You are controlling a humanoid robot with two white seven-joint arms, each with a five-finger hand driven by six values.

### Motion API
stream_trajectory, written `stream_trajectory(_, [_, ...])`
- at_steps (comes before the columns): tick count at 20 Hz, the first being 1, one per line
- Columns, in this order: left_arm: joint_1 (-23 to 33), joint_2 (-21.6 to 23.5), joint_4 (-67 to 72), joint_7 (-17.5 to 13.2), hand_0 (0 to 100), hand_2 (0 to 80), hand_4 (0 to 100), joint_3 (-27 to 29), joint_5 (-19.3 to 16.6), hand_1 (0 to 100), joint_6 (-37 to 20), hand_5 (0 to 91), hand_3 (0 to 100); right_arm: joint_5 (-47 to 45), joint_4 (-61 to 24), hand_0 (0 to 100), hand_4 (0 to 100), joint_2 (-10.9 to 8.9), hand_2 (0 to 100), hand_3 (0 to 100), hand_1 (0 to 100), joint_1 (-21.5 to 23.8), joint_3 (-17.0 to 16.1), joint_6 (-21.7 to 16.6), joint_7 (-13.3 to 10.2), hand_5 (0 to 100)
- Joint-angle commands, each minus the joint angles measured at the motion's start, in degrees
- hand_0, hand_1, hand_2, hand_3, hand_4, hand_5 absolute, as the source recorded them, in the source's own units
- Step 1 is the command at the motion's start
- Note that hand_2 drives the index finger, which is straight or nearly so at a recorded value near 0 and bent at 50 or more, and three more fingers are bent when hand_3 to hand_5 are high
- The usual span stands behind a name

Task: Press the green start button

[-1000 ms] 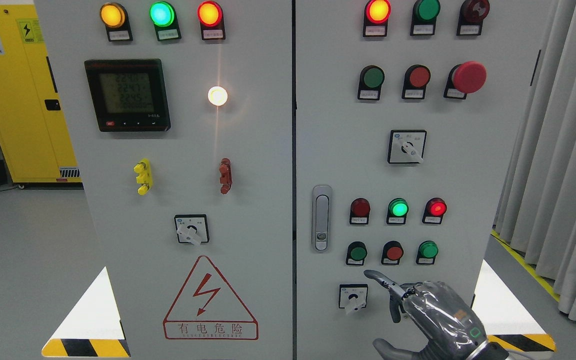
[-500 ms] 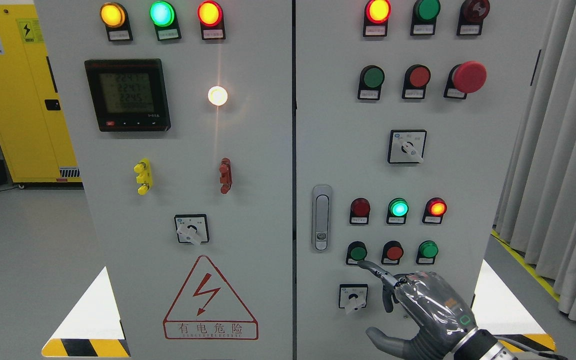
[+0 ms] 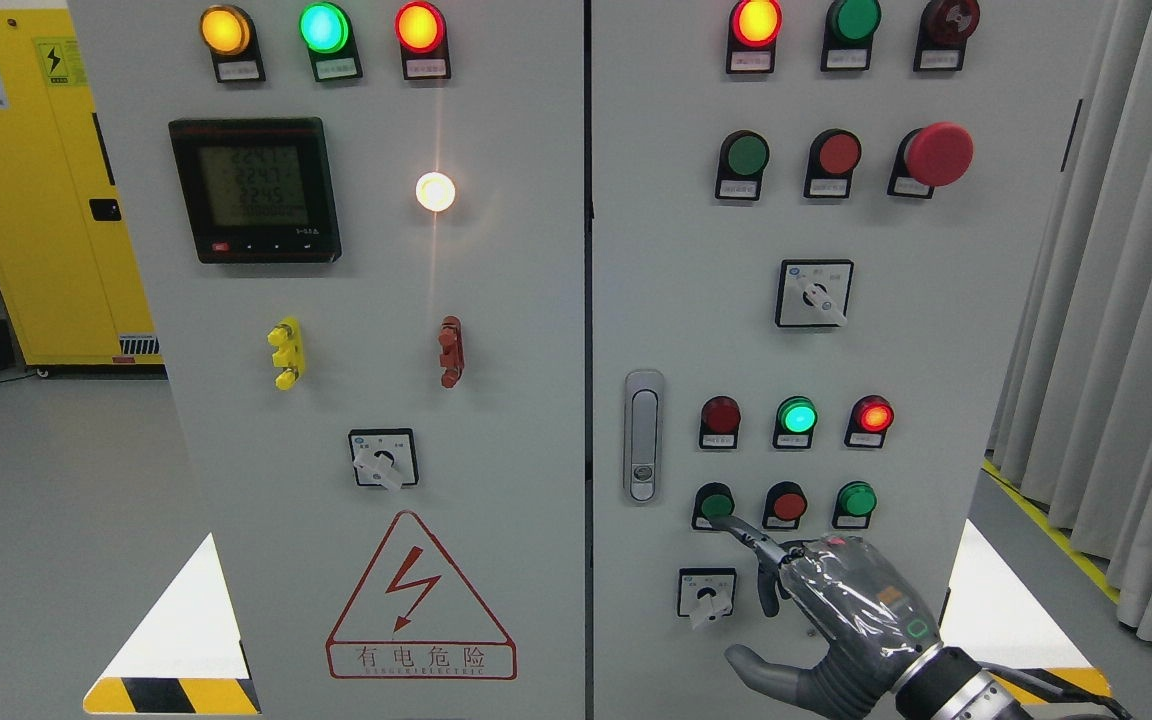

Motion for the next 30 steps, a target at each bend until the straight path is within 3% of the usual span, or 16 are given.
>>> stream_trajectory(1, [-1.1, -0.1, -1.6, 0.0, 12, 0.0, 0, 0.0, 0.0, 56, 0.1, 0.0, 0, 0.1, 1.8, 30, 75, -0.03, 0, 73, 66, -1.0, -0.3, 0.2, 0.1, 69])
stream_trajectory(30, [-1.1, -0.1, -1.6, 0.0, 12, 0.0, 0, 0.0, -0.1, 56, 0.0, 0.0, 0, 0.1, 3.5, 38, 74, -0.03, 0, 72, 67, -2.3, -0.8, 2.0, 0.0, 68])
